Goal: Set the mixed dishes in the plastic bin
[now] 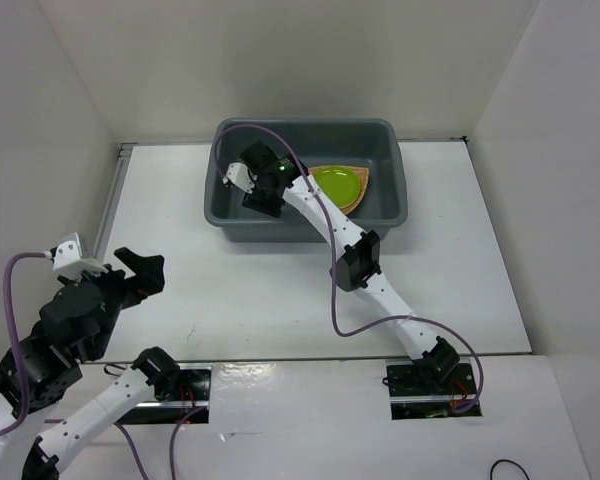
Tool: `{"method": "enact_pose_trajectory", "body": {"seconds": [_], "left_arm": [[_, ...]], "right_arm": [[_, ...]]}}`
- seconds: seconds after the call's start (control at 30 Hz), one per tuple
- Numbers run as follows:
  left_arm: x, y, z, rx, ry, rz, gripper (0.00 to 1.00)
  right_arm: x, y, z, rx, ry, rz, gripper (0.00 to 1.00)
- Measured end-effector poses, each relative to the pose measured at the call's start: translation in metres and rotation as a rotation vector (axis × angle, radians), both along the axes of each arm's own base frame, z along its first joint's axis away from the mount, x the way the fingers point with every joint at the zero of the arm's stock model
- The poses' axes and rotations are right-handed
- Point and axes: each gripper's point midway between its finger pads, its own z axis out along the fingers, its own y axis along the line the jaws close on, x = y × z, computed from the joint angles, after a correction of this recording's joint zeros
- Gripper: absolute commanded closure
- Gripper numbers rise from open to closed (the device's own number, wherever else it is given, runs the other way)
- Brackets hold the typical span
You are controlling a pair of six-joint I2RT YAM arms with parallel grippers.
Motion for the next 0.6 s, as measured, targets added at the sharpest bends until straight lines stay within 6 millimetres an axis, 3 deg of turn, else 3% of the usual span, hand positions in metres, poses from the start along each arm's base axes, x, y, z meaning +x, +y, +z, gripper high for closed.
{"method": "enact_pose_trajectory", "body": {"seconds": [0.17, 0.43, 0.6], "left_arm": [[0.000, 0.000, 0.000, 0.001, 0.000, 0.003, 0.00], [-0.001, 0.001, 0.001, -0.002, -0.005, 0.004, 0.00], [-0.001, 0.002, 0.001, -0.002, -0.005, 0.006, 0.00]], "right_arm": [[-0.001, 0.000, 0.027, 0.031, -0.031, -0.001, 0.18], [-0.003, -0.015, 0.124, 0.116, -0.184, -0.037, 0.15], [-0.001, -0.027, 0.146, 0.146, -0.236, -0.132, 0.01]]}}
